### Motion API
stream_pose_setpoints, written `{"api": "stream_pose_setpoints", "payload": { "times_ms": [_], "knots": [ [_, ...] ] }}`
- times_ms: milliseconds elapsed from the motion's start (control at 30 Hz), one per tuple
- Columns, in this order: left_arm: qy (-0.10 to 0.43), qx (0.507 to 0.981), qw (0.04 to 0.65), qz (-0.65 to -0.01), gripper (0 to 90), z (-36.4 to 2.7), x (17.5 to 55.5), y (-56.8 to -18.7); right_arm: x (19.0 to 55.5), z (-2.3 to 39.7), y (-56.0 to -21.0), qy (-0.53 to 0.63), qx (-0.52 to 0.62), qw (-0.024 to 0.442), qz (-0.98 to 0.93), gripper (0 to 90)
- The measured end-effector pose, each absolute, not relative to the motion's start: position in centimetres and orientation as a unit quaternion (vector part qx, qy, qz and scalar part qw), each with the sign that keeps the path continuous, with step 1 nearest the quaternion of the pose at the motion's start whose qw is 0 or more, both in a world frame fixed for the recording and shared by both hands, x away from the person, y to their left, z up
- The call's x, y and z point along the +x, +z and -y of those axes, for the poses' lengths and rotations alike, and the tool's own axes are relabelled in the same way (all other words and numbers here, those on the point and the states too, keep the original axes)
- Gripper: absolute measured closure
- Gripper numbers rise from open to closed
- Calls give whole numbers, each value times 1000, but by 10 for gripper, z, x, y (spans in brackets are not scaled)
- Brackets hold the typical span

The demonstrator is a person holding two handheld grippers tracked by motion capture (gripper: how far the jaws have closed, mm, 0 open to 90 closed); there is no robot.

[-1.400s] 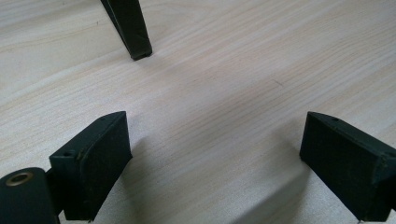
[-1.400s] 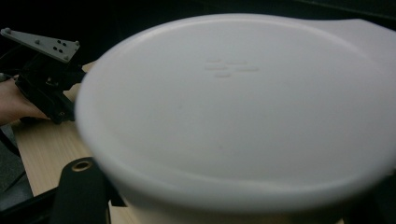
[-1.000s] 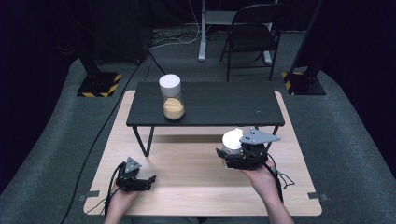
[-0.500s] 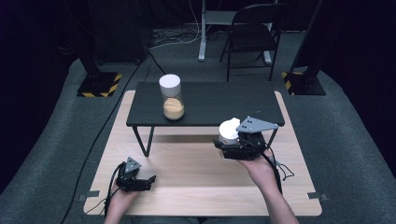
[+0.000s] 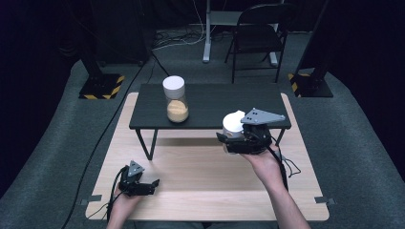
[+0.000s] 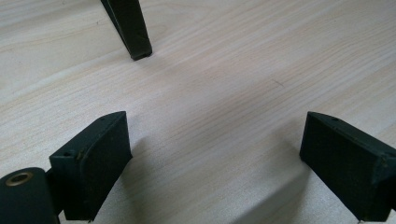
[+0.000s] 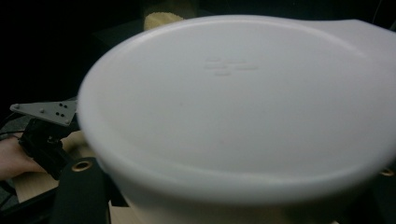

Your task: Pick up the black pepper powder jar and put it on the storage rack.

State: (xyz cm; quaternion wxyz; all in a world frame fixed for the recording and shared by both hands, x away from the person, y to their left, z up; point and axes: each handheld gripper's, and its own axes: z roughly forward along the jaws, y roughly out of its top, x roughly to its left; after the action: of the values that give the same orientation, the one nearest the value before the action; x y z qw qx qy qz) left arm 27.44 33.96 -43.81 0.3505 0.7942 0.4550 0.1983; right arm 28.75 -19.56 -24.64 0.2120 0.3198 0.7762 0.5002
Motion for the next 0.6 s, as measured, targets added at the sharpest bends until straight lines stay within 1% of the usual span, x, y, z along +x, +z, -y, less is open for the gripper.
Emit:
{"api": "stream_pose_setpoints", "payload": {
  "times_ms": [600],
  "knots": [
    [198,794,351,-455,82,-340,274,-438,302,191,-220,511,324,221,-765,283]
  ]
}}
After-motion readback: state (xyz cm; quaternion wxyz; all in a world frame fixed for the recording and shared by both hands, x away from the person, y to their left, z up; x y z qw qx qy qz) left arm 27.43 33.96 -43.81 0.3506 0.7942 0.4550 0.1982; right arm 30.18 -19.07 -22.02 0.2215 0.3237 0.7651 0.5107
